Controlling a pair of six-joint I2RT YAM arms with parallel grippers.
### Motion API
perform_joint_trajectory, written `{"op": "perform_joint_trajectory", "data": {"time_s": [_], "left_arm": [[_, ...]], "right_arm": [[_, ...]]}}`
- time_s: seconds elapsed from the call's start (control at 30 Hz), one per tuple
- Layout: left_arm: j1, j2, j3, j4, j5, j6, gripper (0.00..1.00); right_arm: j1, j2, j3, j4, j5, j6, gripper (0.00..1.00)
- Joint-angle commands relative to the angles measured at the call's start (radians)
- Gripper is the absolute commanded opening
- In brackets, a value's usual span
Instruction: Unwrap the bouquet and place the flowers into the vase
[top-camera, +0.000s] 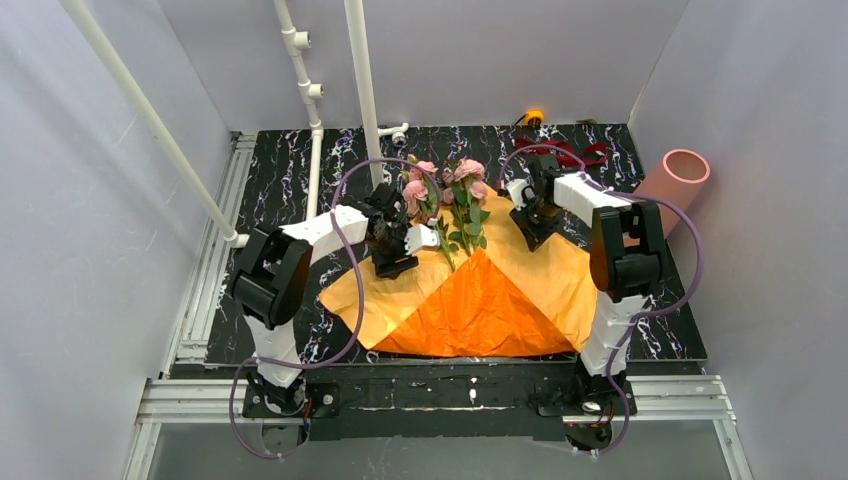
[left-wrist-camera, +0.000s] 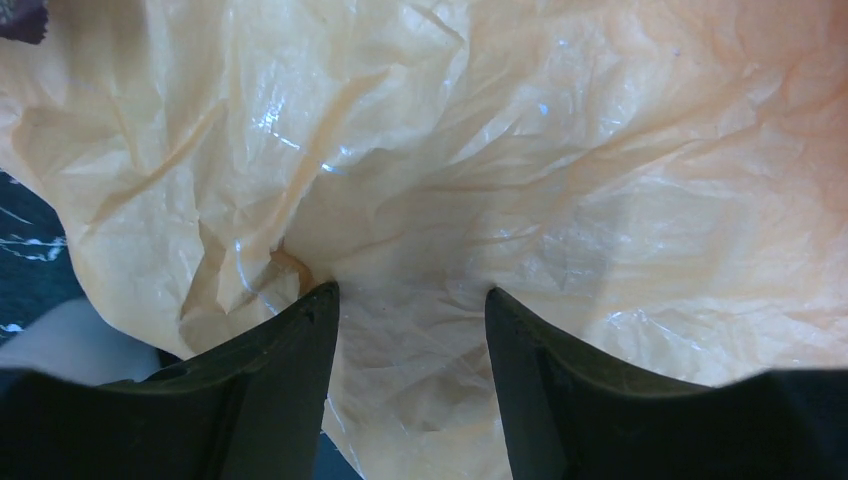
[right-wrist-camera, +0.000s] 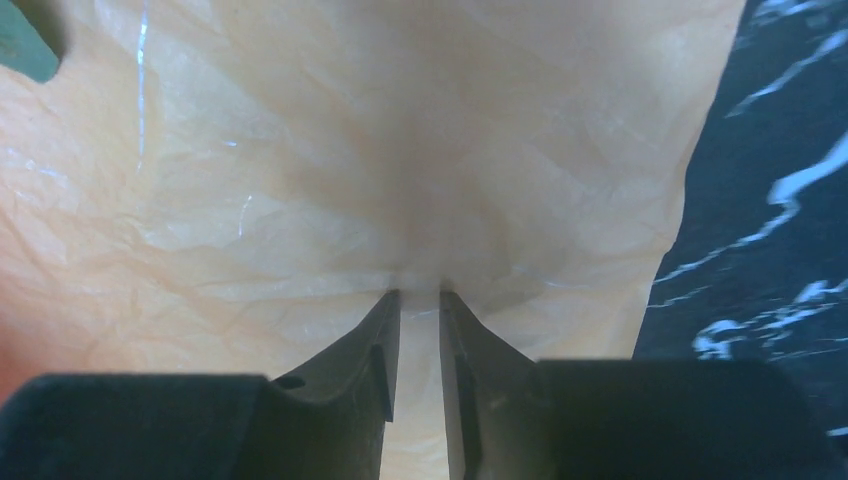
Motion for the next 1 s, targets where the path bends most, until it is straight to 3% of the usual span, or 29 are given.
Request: {"op": "perform_joint_trajectory", "data": {"time_s": [0.0,0.17,0.27,0.4,0.53,0.77,0.97], "left_arm": [[0.014,0.065,0.074,0.027,-0.037,-0.051,0.53],[0.016,0.015,0.127,0.0,0.077,-0.081,0.61],[-0.013,-0.058,0.097,-0.003,0.12,-0.101,0.7],[-0.064,-0.114,0.07,0.003,0.144,-0.139,0.75],[-0.096,-0.114,0.077,0.01,0.148,-0.166,0.76],[-0.099,-0.129,0.094,0.075,0.141,-0.268,0.8],[-0.053,-0.186,0.072,0.158,0.184,-0.439,0.86]], "right_arm": [[-0.018,0.094,0.074,0.036,0.004,-0.027,0.31],[-0.02,0.029,0.126,-0.05,-0.112,-0.02,0.41],[-0.019,-0.052,0.106,-0.09,-0.191,-0.036,0.49],[-0.018,-0.114,0.041,-0.142,-0.26,-0.09,0.53],[-0.016,-0.102,-0.033,-0.19,-0.289,-0.137,0.51],[-0.003,-0.077,-0.105,-0.254,-0.352,-0.212,0.37],[-0.001,-0.231,-0.162,-0.372,-0.504,-0.439,0.37]]}}
